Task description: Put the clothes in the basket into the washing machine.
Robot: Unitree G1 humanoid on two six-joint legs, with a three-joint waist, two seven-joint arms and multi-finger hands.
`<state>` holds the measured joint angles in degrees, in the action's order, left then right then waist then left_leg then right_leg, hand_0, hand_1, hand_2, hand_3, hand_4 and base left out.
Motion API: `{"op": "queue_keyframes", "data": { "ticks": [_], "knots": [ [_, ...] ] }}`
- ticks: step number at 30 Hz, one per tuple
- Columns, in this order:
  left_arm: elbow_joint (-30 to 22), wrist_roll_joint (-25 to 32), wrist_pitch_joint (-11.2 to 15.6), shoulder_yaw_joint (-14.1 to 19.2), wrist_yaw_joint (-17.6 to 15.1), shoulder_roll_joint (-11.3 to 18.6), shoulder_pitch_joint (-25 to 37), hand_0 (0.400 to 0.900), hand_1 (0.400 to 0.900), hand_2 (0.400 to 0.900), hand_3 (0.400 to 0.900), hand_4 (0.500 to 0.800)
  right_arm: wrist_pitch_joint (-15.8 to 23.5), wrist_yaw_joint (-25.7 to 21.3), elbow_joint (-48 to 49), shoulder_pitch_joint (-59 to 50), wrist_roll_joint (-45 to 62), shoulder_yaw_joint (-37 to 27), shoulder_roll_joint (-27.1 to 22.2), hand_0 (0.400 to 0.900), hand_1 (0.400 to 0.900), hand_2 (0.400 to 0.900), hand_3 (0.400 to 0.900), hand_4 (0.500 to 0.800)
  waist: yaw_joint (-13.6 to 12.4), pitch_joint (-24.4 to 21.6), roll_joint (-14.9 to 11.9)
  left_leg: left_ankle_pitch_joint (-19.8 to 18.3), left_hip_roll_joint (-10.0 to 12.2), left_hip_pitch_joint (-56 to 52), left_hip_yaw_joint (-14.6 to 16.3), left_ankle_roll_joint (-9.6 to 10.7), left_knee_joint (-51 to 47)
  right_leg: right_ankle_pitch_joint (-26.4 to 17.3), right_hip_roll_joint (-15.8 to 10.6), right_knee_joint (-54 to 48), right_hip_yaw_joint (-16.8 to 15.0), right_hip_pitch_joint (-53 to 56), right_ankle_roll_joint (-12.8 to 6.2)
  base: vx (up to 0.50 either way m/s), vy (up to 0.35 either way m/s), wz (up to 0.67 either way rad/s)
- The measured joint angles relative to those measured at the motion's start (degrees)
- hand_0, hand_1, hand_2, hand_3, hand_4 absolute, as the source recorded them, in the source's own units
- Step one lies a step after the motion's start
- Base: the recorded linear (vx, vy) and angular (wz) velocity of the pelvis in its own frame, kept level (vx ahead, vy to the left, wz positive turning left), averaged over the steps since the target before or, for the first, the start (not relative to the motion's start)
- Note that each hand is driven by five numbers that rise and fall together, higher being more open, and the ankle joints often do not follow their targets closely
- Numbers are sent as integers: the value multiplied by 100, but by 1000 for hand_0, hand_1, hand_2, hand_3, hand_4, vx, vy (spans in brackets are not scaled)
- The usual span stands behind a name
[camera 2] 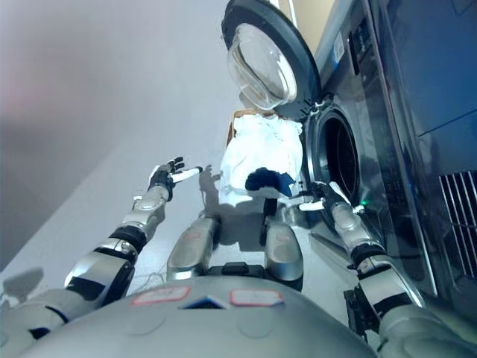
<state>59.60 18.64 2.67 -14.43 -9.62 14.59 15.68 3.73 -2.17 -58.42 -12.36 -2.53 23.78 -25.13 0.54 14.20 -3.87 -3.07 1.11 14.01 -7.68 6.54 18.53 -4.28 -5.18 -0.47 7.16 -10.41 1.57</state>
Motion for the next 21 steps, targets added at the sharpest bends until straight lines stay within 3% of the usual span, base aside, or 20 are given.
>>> {"op": "queue_keyframes", "data": {
  "ticks": [1,2,3,4,5,7,9,12,16,21],
  "knots": [
    [20,2,6,-11,-1,-72,10,900,900,900,900,800,2,-24,-95,-174,-23,6,-35,900,900,900,900,800,-61,31,143,169,185,-83,17,-100,-784,159,236,-51,-110,12,-219,217,139,-59],
    [-29,9,10,-55,8,-129,3,900,900,900,900,800,-9,-36,-131,-328,-110,8,-145,900,900,900,900,800,-186,132,585,231,797,-152,-41,66,-1263,338,637,1280,164,-295,78,190,167,-66],
    [-70,25,31,-80,38,-71,16,900,900,900,900,800,-8,-52,-128,-352,-143,-34,-128,900,900,900,900,800,-187,233,586,502,926,-286,57,207,-1503,984,691,1575,12,-166,181,147,183,-69],
    [-102,59,28,-107,2,8,57,900,900,900,900,800,-30,-102,-154,-496,-177,-31,-79,900,900,900,900,800,-237,358,478,701,961,-256,103,185,-1502,1011,714,1637,-134,-241,135,92,194,-57],
    [-107,120,6,-118,11,105,88,900,900,900,900,800,-28,-108,-145,-603,-224,-29,-66,900,900,900,900,800,-250,452,310,739,896,-229,210,128,-1501,959,680,1598,-314,-319,68,55,138,-34],
    [-99,170,2,-118,9,77,69,900,900,900,900,800,-26,-134,-159,-753,-379,-20,-206,900,900,900,900,800,-299,501,331,1113,866,-229,500,184,-1559,804,583,1502,-381,-451,-47,68,165,-19],
    [-105,169,7,-120,1,71,108,900,900,900,900,800,-75,-159,-230,-844,-614,187,-305,900,900,900,900,800,-319,527,309,1027,649,-210,702,-55,-1492,669,287,1268,-355,-406,-253,55,223,-33],
    [-312,212,133,-162,-137,216,256,900,900,900,900,800,-63,-271,-373,-1146,-944,604,-321,900,900,900,900,800,-357,572,332,970,436,33,918,-246,-1427,453,32,982,-458,-569,-475,-80,200,-30],
    [-343,386,300,-221,-484,216,1063,900,900,900,900,800,-50,-688,-873,-2092,-1450,1006,-272,900,900,900,900,800,-459,895,564,1086,267,646,1013,-406,-1416,-40,-116,437,-523,-925,-636,-89,124,1],
    [-660,506,499,-398,-724,230,1749,900,900,900,900,800,-116,-1251,-1208,-2913,-1957,1308,-156,900,900,900,900,800,-570,1442,600,1165,253,927,886,-378,-1457,-192,-103,228,-382,-1059,-676,-72,28,22]
  ]
}}
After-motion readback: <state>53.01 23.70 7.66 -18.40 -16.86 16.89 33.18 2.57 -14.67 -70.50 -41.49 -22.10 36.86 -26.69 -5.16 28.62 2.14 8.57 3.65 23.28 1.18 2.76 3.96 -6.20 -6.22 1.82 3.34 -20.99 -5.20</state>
